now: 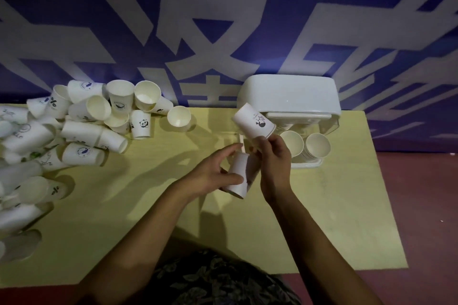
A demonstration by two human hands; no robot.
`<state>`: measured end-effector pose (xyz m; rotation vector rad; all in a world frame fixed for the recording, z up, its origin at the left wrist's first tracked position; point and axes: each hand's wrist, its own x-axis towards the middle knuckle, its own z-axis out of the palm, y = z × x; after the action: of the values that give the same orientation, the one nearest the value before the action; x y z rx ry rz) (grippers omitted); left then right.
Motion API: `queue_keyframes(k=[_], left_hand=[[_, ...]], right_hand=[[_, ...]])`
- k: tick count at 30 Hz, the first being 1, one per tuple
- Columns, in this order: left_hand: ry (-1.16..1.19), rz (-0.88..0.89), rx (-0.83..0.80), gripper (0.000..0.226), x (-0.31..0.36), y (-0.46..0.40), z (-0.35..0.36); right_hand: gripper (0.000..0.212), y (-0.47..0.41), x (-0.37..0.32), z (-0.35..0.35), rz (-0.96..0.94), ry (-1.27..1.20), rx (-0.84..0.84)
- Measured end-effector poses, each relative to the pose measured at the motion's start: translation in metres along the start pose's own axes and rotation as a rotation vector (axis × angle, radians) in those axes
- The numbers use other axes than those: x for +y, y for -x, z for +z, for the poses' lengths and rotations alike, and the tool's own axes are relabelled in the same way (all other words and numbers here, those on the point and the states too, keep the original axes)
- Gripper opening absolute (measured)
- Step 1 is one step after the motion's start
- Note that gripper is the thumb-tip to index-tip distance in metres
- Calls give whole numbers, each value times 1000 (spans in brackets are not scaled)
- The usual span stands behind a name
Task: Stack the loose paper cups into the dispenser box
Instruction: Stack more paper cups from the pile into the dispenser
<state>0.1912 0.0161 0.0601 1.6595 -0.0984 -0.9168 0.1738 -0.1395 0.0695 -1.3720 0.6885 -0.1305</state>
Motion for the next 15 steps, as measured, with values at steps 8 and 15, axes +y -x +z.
queue_keyframes(k=[8,15], left_hand=[[-422,185,160,16,26,-31,47],[-697,468,388,27,50,-56,80]], right_hand=[[11,-12,-18,-71,-233,207,92],[10,-35,-23,-145,-554,605,210]])
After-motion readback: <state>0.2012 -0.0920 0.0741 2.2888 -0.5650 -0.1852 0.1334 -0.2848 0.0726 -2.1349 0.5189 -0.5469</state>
